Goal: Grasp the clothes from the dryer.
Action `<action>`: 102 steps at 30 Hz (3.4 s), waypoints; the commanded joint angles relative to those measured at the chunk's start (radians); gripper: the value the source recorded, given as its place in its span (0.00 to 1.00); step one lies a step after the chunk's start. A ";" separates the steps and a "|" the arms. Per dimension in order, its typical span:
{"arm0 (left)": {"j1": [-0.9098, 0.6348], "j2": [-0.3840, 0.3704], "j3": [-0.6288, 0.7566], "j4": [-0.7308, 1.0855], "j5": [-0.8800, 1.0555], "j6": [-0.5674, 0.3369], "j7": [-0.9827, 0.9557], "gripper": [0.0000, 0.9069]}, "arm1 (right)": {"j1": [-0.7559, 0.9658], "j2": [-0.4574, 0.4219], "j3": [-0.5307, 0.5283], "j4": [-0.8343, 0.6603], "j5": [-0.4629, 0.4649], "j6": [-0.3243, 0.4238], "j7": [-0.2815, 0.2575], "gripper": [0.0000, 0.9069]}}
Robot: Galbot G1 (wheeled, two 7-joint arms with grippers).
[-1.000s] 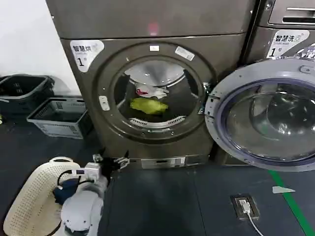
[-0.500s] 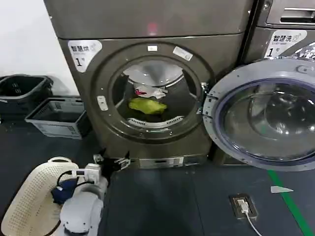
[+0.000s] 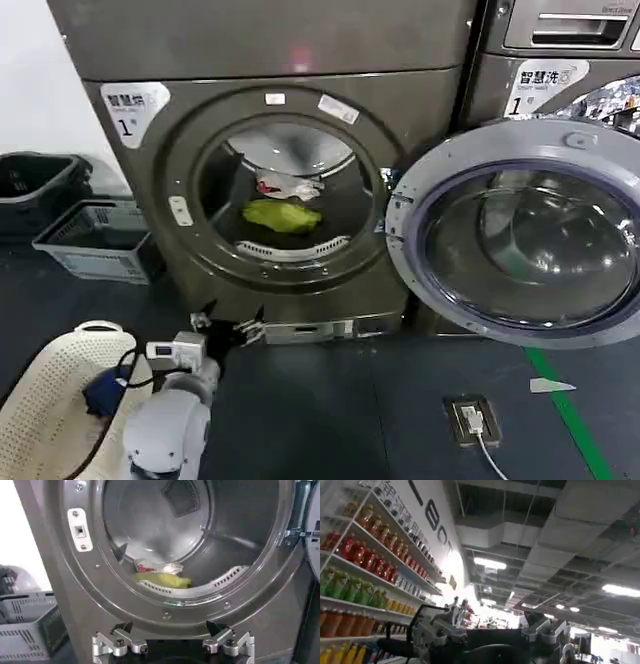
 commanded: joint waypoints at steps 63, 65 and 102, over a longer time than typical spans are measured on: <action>0.005 -0.002 -0.004 0.000 0.028 0.049 -0.001 1.00 | 0.009 0.035 -0.003 -0.009 0.091 0.081 0.020 1.00; 0.006 -0.004 0.001 0.001 0.029 0.049 -0.010 1.00 | 0.009 0.035 -0.003 -0.008 0.091 0.080 0.020 1.00; -0.005 -0.008 -0.012 -0.001 -0.009 0.049 -0.028 1.00 | 0.012 0.047 -0.006 -0.009 0.090 0.078 0.020 1.00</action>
